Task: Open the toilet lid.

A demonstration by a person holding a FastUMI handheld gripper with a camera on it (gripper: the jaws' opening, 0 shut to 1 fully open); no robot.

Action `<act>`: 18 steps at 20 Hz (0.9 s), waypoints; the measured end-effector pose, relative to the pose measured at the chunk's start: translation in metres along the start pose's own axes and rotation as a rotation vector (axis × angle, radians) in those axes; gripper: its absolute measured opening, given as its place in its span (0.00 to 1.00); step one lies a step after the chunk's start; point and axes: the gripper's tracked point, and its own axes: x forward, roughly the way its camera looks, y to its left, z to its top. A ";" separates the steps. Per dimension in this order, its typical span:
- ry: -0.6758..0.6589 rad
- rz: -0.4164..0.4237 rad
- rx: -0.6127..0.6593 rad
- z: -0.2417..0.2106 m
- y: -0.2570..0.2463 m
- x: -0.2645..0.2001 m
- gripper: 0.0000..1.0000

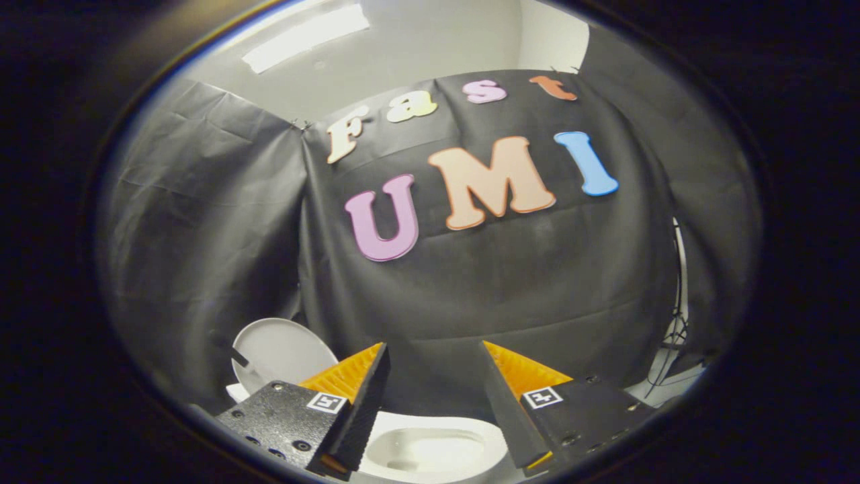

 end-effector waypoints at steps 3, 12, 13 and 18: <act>0.004 -0.041 0.028 -0.007 -0.042 -0.016 0.80; 0.029 -0.134 0.066 -0.030 -0.134 -0.056 0.78; 0.041 -0.139 0.066 -0.034 -0.141 -0.061 0.78; 0.111 -0.124 0.055 -0.051 -0.170 -0.082 0.73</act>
